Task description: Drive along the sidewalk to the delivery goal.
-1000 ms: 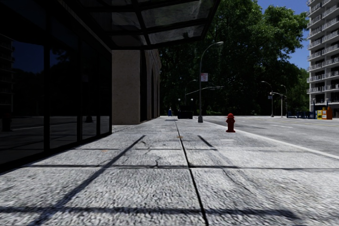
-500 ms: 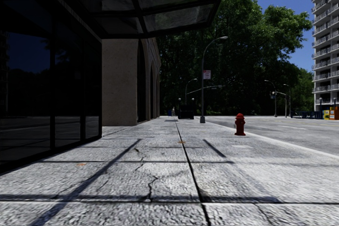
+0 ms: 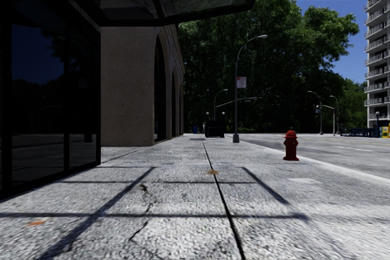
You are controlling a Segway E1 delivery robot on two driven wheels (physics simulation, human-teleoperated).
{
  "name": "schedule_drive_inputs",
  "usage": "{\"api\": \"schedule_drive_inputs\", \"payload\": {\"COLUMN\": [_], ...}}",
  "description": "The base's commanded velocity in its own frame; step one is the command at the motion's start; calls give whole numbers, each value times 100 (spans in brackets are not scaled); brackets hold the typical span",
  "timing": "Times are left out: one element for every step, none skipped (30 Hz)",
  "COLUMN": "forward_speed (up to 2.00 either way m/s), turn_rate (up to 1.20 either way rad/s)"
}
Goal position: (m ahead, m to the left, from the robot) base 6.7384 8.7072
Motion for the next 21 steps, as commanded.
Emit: {"api": "schedule_drive_inputs", "payload": {"forward_speed": [200,200,200,200,200,200,200,200,200,200,200,200,200,200,200,200,200,200,200,200,200], "turn_rate": [0,0,0,0,0,0,0,0,0,0,0,0,0,0,0,0,0,0,0,0,0]}}
